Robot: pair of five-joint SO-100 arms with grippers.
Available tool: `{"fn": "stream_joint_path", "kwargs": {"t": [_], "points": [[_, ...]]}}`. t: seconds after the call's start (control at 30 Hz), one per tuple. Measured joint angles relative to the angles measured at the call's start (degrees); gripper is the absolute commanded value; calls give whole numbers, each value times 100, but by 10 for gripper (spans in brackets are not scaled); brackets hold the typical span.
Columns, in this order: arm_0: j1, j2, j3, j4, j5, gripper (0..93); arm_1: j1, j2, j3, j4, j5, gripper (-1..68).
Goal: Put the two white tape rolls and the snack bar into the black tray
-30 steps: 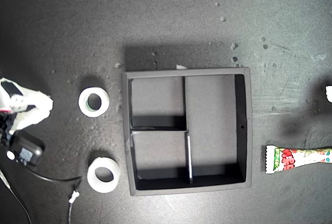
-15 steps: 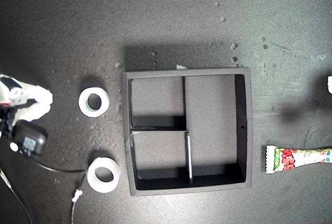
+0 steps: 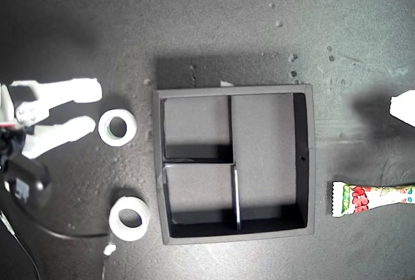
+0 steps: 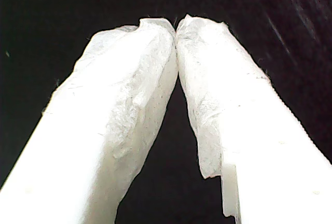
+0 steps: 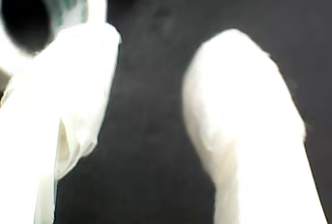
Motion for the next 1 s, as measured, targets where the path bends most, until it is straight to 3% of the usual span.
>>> {"fn": "stream_joint_path", "kwargs": {"t": [0.07, 0.23, 0.33, 0.43, 0.67, 1.0], "points": [[0, 0, 0, -448, 167, 0, -105, 0, 0, -211, -141, -5], [44, 0, 0, -1512, 1397, 49, -536, 0, 0, -413, 123, -4], [-26, 9, 0, -1670, 1503, 59, -545, 0, 0, -369, 536, -3], [62, 9, -149, -1143, 1503, 90, -492, 0, 0, -193, 800, -3], [879, -378, -1450, 562, 1503, 100, -448, 0, 0, 18, 905, -3], [1749, -4588, -3647, 712, 1670, 132, -422, 0, 0, 255, 1090, -3]]}}
